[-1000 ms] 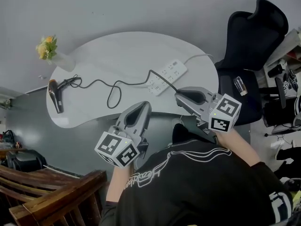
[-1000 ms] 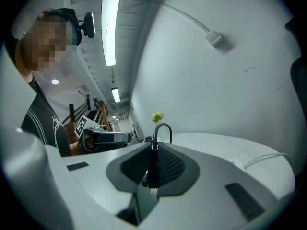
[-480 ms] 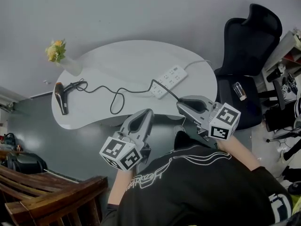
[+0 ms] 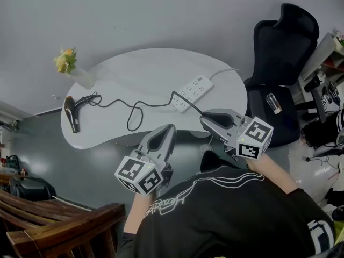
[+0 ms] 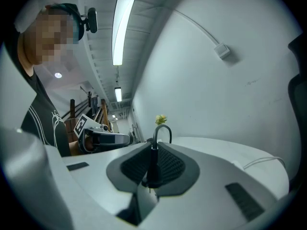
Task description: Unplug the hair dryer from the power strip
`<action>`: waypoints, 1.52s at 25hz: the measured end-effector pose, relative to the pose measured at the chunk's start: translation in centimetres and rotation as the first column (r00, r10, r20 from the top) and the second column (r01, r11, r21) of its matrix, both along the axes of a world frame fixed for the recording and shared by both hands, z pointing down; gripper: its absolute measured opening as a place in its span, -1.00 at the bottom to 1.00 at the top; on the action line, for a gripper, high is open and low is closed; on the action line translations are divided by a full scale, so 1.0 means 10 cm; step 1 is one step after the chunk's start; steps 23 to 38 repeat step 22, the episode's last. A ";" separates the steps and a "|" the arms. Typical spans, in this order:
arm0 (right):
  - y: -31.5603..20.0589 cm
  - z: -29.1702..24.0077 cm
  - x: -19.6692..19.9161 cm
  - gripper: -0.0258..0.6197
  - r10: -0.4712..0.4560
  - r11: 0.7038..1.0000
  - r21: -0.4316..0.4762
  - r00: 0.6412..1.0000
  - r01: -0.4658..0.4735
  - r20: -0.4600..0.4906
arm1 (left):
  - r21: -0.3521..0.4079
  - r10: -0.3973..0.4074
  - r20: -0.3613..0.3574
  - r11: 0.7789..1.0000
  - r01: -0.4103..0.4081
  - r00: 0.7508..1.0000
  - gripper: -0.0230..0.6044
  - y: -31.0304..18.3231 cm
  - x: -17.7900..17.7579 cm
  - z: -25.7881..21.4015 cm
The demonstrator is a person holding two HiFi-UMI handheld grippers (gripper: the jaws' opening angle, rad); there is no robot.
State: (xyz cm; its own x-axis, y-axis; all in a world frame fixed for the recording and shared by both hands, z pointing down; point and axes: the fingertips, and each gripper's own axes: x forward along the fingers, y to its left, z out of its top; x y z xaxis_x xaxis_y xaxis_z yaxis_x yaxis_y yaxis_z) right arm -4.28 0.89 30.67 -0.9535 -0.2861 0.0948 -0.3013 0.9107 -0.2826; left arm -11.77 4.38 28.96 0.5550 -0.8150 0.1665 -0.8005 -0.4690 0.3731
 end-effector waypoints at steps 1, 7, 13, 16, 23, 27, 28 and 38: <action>0.01 0.00 0.00 -0.83 0.001 1.000 -0.001 1.000 -0.001 0.002 | 0.000 0.001 0.000 1.000 -0.001 1.000 -0.90 0.00 0.00 0.00; 0.04 0.01 -0.01 -0.84 0.003 1.000 -0.008 1.000 -0.003 0.004 | -0.003 0.004 0.000 1.000 -0.004 1.000 -0.90 0.05 0.01 0.02; 0.07 0.03 -0.03 -0.83 0.006 1.000 -0.016 1.000 -0.006 0.006 | -0.002 -0.001 -0.006 1.000 0.001 1.000 -0.90 0.09 -0.02 0.03; 0.08 0.03 -0.03 -0.83 0.009 1.000 -0.018 1.000 -0.008 0.006 | -0.005 -0.003 -0.008 1.000 0.003 1.000 -0.90 0.10 -0.03 0.05; 0.17 0.06 -0.05 -0.84 0.009 1.000 -0.023 1.000 -0.009 -0.002 | -0.011 -0.006 -0.017 1.000 0.006 1.000 -0.90 0.19 -0.06 0.05; 0.17 0.06 -0.05 -0.84 0.009 1.000 -0.023 1.000 -0.009 -0.002 | -0.011 -0.006 -0.017 1.000 0.006 1.000 -0.90 0.19 -0.06 0.05; 0.17 0.06 -0.05 -0.84 0.009 1.000 -0.023 1.000 -0.009 -0.002 | -0.011 -0.006 -0.017 1.000 0.006 1.000 -0.90 0.19 -0.06 0.05; 0.17 0.06 -0.05 -0.84 0.009 1.000 -0.023 1.000 -0.009 -0.002 | -0.011 -0.006 -0.017 1.000 0.006 1.000 -0.90 0.19 -0.06 0.05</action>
